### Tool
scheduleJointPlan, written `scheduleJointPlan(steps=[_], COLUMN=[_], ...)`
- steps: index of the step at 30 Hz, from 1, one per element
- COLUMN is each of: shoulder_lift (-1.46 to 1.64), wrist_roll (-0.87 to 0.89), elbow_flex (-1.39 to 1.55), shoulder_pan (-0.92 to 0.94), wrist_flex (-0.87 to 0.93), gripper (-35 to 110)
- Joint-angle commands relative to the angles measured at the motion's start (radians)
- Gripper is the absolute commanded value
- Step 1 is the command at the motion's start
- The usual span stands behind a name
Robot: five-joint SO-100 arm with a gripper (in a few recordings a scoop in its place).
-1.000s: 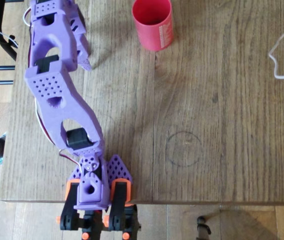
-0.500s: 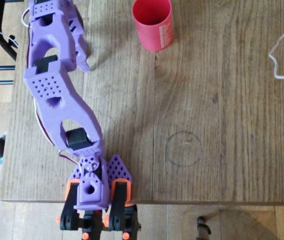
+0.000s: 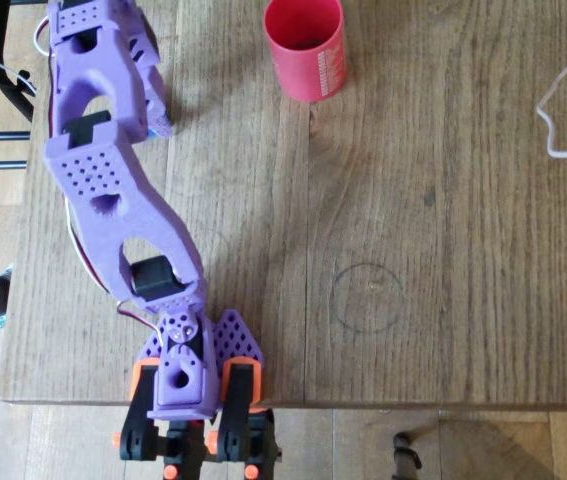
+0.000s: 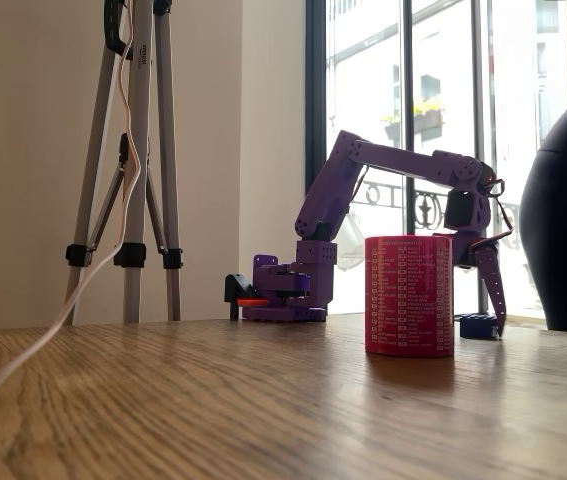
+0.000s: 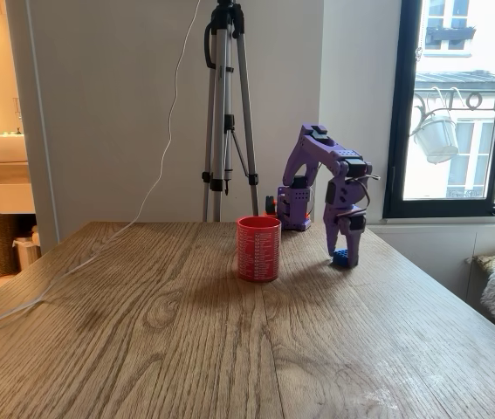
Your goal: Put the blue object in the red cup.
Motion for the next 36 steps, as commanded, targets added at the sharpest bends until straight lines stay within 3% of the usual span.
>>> scheduleJointPlan(steps=[1,9,18,24,36], shoulder_lift=[0.017,0.091,0.419,0.62,0.595], wrist_roll=[0.015,0.028,-0.104,-0.167,-0.224], elbow_flex=[-0.038,-0.058,-0.117,-0.118,-0.101], shoulder_pan=[0.018,0.035,0.084,0.135,0.511], wrist_flex=[-0.008,-0.071,-0.12,-0.27,-0.428], gripper=[1,1,1,1,0])
